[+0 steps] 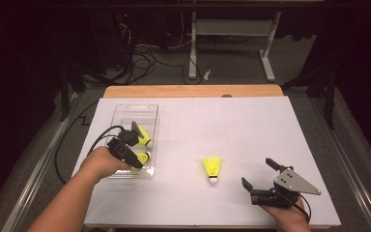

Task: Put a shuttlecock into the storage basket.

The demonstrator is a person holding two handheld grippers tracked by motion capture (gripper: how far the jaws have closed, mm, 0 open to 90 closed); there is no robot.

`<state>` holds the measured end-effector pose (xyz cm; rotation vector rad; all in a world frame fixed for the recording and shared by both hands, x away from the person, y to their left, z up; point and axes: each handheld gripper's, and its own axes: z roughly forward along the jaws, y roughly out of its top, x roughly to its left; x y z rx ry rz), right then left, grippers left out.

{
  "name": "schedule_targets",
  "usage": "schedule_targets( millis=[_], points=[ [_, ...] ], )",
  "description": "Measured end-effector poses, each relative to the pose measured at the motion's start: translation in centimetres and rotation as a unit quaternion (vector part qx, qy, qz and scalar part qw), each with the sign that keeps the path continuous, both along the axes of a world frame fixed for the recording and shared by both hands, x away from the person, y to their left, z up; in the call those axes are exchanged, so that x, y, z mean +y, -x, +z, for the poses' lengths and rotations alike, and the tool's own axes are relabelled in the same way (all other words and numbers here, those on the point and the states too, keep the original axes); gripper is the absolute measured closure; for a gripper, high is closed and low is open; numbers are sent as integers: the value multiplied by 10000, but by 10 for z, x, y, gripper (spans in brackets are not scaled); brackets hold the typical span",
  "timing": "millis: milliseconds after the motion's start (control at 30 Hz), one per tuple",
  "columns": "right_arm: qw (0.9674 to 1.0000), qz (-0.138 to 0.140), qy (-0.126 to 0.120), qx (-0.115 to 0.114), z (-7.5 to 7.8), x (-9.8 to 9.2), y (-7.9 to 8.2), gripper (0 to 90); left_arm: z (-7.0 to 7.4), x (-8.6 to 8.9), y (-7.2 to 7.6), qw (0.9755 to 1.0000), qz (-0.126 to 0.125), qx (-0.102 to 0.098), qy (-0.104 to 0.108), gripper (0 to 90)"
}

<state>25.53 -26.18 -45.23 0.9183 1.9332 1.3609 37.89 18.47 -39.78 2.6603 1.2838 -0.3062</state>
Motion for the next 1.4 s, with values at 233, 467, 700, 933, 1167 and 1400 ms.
schedule_targets(
  millis=[233, 467, 700, 933, 1167, 1400],
  points=[
    [10000, 10, -1, 3, 0, 0, 0, 3, 2, 1, -2, 9999, 107, 24, -49, 575],
    [10000, 4, 3, 4, 0, 0, 0, 3, 7, 1, -3, 9999, 121, 39, -58, 539],
    [10000, 4, 6, 6, 0, 1, 0, 3, 17, 2, -4, 9998, 187, 7, -90, 501],
    [10000, 4, 12, 4, 0, 1, 0, 3, 24, 2, -5, 9998, 172, -33, -136, 471],
    [10000, -2, 11, 2, 0, 1, 0, 3, 30, 0, -5, 9998, 159, -31, -143, 436],
    [10000, 0, 10, -2, 0, 1, 0, 3, 36, 2, -3, 9997, 172, -50, -159, 389]
  ],
)
